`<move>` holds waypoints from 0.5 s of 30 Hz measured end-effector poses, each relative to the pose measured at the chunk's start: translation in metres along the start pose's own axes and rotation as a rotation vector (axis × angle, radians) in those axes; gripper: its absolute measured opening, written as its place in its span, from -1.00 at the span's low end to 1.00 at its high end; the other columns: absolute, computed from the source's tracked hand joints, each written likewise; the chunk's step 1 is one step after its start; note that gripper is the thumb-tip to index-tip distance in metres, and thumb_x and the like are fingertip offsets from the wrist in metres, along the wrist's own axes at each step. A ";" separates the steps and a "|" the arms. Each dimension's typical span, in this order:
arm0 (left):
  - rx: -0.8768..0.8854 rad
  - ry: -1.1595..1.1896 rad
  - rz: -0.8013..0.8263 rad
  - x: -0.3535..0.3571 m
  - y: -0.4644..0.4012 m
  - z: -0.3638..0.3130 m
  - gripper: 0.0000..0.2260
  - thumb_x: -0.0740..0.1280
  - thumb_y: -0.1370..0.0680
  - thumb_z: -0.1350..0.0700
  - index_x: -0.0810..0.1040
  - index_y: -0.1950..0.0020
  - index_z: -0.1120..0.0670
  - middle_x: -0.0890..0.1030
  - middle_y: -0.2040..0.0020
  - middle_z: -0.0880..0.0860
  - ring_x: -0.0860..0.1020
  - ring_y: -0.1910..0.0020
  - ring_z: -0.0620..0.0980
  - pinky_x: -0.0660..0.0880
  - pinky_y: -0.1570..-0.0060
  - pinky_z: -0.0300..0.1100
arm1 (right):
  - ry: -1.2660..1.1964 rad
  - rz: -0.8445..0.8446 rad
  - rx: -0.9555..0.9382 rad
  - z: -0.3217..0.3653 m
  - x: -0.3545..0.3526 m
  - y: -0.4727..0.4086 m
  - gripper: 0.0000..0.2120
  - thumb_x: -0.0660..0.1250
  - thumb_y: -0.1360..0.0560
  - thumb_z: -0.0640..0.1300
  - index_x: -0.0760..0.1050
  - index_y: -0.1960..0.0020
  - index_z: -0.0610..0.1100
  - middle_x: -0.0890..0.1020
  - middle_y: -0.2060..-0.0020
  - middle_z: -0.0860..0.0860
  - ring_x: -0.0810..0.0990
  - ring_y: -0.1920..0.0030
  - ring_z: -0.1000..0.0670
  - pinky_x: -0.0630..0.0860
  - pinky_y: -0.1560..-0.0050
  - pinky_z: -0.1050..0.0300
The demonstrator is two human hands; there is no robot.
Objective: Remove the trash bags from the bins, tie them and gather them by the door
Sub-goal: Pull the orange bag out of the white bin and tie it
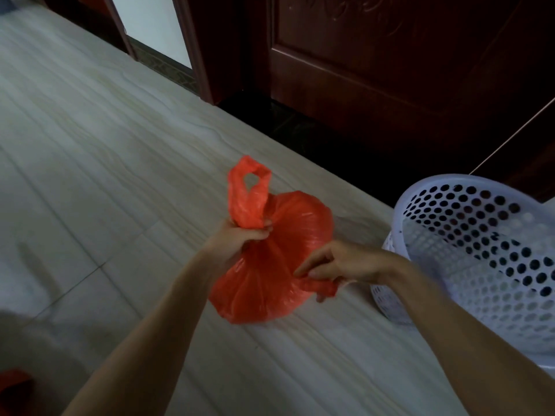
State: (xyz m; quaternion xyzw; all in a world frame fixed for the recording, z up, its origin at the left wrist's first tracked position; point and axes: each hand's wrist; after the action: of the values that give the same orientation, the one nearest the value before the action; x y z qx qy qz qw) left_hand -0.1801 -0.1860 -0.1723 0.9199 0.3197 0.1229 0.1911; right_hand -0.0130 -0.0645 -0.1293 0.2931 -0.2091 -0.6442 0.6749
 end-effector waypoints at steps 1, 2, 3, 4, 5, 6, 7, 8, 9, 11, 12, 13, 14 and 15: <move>0.033 -0.061 -0.034 0.001 0.000 0.000 -0.71 0.25 -0.40 0.52 0.55 0.27 0.14 0.63 0.50 -0.11 0.57 0.46 -0.28 0.47 0.34 -0.46 | 0.044 0.024 0.039 -0.001 -0.003 0.000 -0.78 0.18 -0.55 -0.28 0.52 -0.14 -0.18 0.63 0.15 0.00 0.62 0.28 0.12 0.56 0.23 0.36; 0.091 -0.139 -0.062 0.000 -0.002 0.000 -0.69 0.24 -0.40 0.53 0.53 0.29 0.13 0.60 0.53 -0.15 0.54 0.47 -0.31 0.45 0.33 -0.47 | 0.085 -0.013 0.054 -0.001 -0.007 0.000 -0.79 0.18 -0.56 -0.24 0.52 -0.13 -0.18 0.63 0.13 -0.01 0.61 0.25 0.13 0.55 0.19 0.36; 0.145 -0.228 -0.073 -0.003 -0.003 0.000 -0.68 0.25 -0.40 0.53 0.52 0.31 0.11 0.58 0.55 -0.19 0.51 0.49 -0.33 0.42 0.33 -0.45 | 0.098 -0.127 0.026 -0.002 -0.011 -0.003 -0.81 0.17 -0.57 -0.22 0.53 -0.09 -0.17 0.64 0.16 -0.01 0.61 0.28 0.15 0.54 0.23 0.37; 0.201 -0.331 -0.060 -0.006 -0.002 -0.001 -0.72 0.28 -0.40 0.48 0.53 0.29 0.10 0.57 0.54 -0.22 0.49 0.48 -0.35 0.41 0.31 -0.43 | 0.053 -0.309 -0.028 -0.002 -0.015 -0.007 -0.81 0.15 -0.57 -0.23 0.53 -0.06 -0.20 0.65 0.25 0.02 0.60 0.36 0.18 0.52 0.32 0.39; 0.278 -0.444 -0.029 -0.007 0.000 -0.001 -0.81 0.32 -0.40 0.39 0.56 0.24 0.11 0.61 0.49 -0.22 0.52 0.43 -0.35 0.43 0.27 -0.42 | -0.037 -0.521 -0.094 -0.004 -0.021 -0.010 -0.78 0.12 -0.58 -0.26 0.53 -0.06 -0.25 0.64 0.34 0.04 0.56 0.46 0.21 0.48 0.43 0.41; 0.394 -0.590 0.000 -0.008 0.001 0.002 -0.88 0.33 -0.38 0.27 0.60 0.15 0.12 0.67 0.38 -0.15 0.58 0.32 -0.30 0.45 0.20 -0.39 | -0.158 -0.694 -0.170 -0.007 -0.025 -0.013 -0.75 0.10 -0.58 -0.29 0.52 -0.09 -0.31 0.61 0.37 0.04 0.53 0.50 0.21 0.43 0.49 0.41; 0.535 -0.779 0.033 -0.009 0.003 0.005 -0.81 0.29 -0.35 0.17 0.61 0.09 0.13 0.70 0.25 -0.05 0.61 0.21 -0.19 0.45 0.13 -0.33 | -0.253 -0.797 -0.250 -0.009 -0.028 -0.016 -0.74 0.07 -0.58 -0.31 0.50 -0.12 -0.34 0.60 0.33 0.01 0.53 0.46 0.19 0.40 0.47 0.40; 0.666 -0.998 0.084 -0.010 0.005 0.008 -0.76 0.25 -0.31 0.12 0.60 0.08 0.11 0.70 0.18 0.05 0.58 0.15 -0.08 0.43 0.11 -0.27 | -0.279 -0.833 -0.312 -0.009 -0.027 -0.019 -0.73 0.06 -0.58 -0.32 0.49 -0.15 -0.33 0.60 0.26 -0.01 0.54 0.36 0.17 0.41 0.40 0.39; 0.764 -1.168 0.148 -0.010 0.007 0.009 -0.77 0.24 -0.28 0.09 0.55 0.10 0.07 0.68 0.18 0.08 0.56 0.15 -0.03 0.41 0.15 -0.21 | -0.238 -0.827 -0.355 -0.008 -0.025 -0.022 -0.72 0.06 -0.58 -0.33 0.48 -0.17 -0.30 0.61 0.15 -0.01 0.55 0.24 0.20 0.43 0.29 0.41; 0.837 -1.353 0.267 -0.006 0.014 0.006 -0.83 0.25 -0.28 0.06 0.47 0.15 0.01 0.62 0.23 0.03 0.55 0.19 -0.01 0.36 0.23 -0.15 | -0.105 -0.750 -0.414 -0.007 -0.015 -0.029 -0.69 0.09 -0.56 -0.37 0.47 -0.23 -0.24 0.57 -0.06 -0.01 0.53 0.06 0.36 0.42 0.08 0.50; 0.850 -1.384 0.302 -0.004 0.018 0.003 -0.84 0.26 -0.29 0.04 0.47 0.16 0.01 0.61 0.24 0.01 0.55 0.20 -0.02 0.35 0.24 -0.14 | -0.030 -0.694 -0.408 -0.009 -0.012 -0.033 -0.67 0.11 -0.55 -0.38 0.45 -0.26 -0.23 0.56 -0.13 -0.04 0.52 -0.03 0.36 0.37 0.00 0.53; 0.839 -1.404 0.324 -0.003 0.020 0.002 -0.83 0.25 -0.30 0.03 0.50 0.16 0.03 0.61 0.24 0.01 0.56 0.20 -0.01 0.35 0.24 -0.13 | 0.069 -0.634 -0.390 -0.012 -0.009 -0.038 -0.66 0.13 -0.54 -0.38 0.44 -0.28 -0.22 0.55 -0.19 -0.09 0.52 -0.14 0.24 0.33 -0.08 0.52; 0.826 -1.405 0.317 -0.001 0.022 0.000 -0.81 0.23 -0.31 0.03 0.52 0.14 0.05 0.62 0.23 0.03 0.59 0.21 0.03 0.36 0.24 -0.12 | 0.187 -0.586 -0.372 -0.015 -0.006 -0.041 -0.66 0.17 -0.53 -0.35 0.45 -0.28 -0.21 0.54 -0.22 -0.13 0.49 -0.23 0.09 0.29 -0.14 0.49; 0.810 -1.367 0.290 -0.001 0.023 0.001 -0.77 0.21 -0.32 0.03 0.53 0.12 0.09 0.63 0.23 0.06 0.61 0.22 0.08 0.36 0.24 -0.11 | 0.269 -0.567 -0.362 -0.019 -0.004 -0.043 -0.68 0.23 -0.51 -0.32 0.47 -0.25 -0.23 0.54 -0.22 -0.15 0.48 -0.26 -0.01 0.26 -0.18 0.46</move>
State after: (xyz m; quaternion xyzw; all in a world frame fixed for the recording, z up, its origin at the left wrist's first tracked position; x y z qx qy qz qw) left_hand -0.1686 -0.2034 -0.1632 0.8216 0.0293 -0.5689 -0.0217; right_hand -0.0333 -0.0579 -0.1715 0.2972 0.0888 -0.7880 0.5319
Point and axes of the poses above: each hand's wrist, its own y-axis away from the middle knuckle, its own x-axis out of the palm, z = x × y
